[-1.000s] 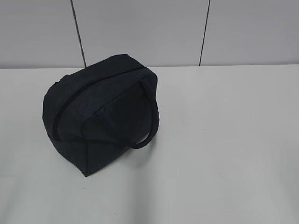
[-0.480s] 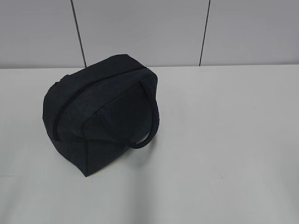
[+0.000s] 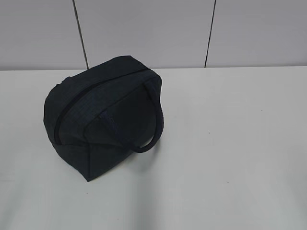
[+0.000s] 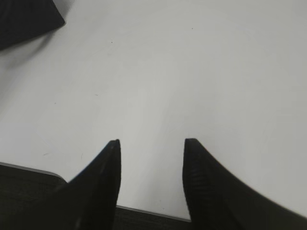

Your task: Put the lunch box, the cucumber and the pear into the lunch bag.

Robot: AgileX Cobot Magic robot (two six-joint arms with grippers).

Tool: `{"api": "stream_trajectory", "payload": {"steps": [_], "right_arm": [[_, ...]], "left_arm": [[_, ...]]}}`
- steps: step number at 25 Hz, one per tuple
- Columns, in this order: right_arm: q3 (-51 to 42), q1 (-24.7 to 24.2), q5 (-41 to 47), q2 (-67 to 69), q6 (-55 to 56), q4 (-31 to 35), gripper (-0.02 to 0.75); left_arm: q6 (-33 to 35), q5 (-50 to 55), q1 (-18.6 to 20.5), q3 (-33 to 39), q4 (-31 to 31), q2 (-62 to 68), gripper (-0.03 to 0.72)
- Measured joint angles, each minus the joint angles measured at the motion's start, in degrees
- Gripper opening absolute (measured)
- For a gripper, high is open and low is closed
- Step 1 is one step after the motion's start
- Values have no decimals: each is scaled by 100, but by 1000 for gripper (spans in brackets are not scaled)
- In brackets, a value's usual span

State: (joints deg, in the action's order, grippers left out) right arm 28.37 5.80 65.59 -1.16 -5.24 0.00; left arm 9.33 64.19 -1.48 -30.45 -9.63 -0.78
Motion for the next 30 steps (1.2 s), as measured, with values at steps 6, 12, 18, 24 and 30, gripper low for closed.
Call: {"api": "stream_trajectory", "payload": {"steps": [6,12,18,24,30], "right_arm": [[0,0,0,0,0,0,337],[0,0,0,0,0,0,337],[0,0,0,0,0,0,337],[0,0,0,0,0,0,337],[0,-184,0,0,0,0,337]], "left_arm": [[0,0,-213,0,-17,0,467],[0,0,-224,0,-40,0,467],[0,0,-224,0,-40,0,467],[0,0,-224,0,-40,0,467],[0,0,-224,0,-40,0,467]]}}
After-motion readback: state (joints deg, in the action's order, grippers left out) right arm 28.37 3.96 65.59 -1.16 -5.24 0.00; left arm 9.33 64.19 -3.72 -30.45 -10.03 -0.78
